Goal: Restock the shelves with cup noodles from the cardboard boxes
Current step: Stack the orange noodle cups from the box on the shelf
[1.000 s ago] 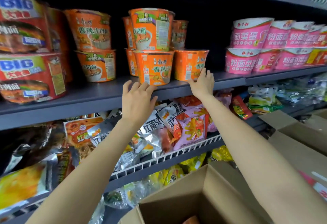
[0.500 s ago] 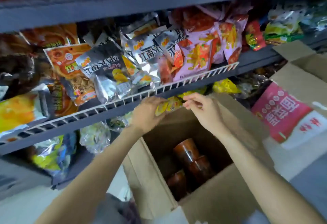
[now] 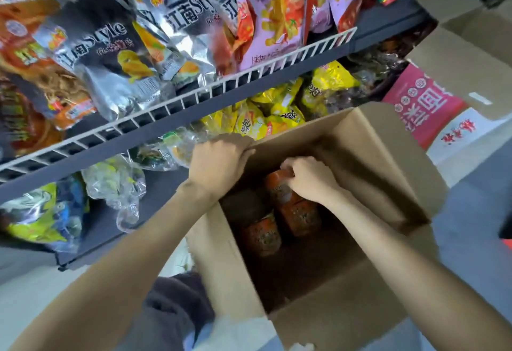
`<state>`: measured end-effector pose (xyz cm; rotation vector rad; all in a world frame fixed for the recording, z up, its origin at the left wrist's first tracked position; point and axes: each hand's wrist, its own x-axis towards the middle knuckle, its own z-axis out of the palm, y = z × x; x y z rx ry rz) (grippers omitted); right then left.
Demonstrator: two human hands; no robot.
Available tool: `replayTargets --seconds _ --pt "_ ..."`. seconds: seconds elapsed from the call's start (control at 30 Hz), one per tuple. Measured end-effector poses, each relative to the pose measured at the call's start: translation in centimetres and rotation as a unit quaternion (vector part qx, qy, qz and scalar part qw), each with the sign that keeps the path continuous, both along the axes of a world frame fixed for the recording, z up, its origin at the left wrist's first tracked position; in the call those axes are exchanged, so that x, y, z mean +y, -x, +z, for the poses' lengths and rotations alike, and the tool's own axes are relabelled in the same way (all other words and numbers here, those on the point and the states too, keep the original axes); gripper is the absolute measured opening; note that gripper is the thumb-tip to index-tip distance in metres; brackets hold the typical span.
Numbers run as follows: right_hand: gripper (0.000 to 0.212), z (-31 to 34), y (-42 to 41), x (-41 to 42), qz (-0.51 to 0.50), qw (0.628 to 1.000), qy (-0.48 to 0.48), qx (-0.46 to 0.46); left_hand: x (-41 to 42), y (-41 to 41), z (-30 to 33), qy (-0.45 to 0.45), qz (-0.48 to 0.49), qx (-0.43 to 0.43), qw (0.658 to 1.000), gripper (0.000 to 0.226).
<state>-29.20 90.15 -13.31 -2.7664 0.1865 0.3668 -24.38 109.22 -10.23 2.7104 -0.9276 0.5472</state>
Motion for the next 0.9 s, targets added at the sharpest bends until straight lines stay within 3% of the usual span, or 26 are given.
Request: replayTargets --seconds 0.13,0.33,0.47,0.6,0.73,0.8,0.9 --pt "0.044 -3.1 -2.0 -0.4 -0.022 0.990 0.046 0.135 -0.4 0.5 0.3 -0.001 -0.008 -0.047 0.999 0.019" --pt "0.076 -11.3 -3.2 -0.9 -0.179 0.977 -0.045 0.105 -0.3 1.9 0.3 0.007 0.000 -0.068 0.998 0.014" --pt "0.089 -15.6 -3.4 -0.4 -0.226 0.970 -0.056 0.069 -0.3 2.7 0.6 0.006 -0.007 -0.072 0.997 0.009" --pt "0.123 -18.5 -4.0 0.1 -0.257 0.961 -0.096 0.044 -0.3 3.4 0.4 -0.010 -0.010 -0.074 0.997 0.012" --pt "0.141 -19.8 -4.1 -0.2 -0.290 0.946 -0.137 0.034 -0.9 3.9 0.1 -0.014 -0.012 -0.071 0.997 0.012" --pt "0.144 -19.0 -4.5 -0.7 -0.268 0.953 -0.124 0.066 -1.2 3.8 0.0 -0.017 -0.012 -0.071 0.997 0.011" --pt "0.134 -17.4 -5.4 -0.8 -0.224 0.966 -0.073 0.106 -1.3 2.7 -0.3 -0.027 -0.004 -0.073 0.997 0.010"
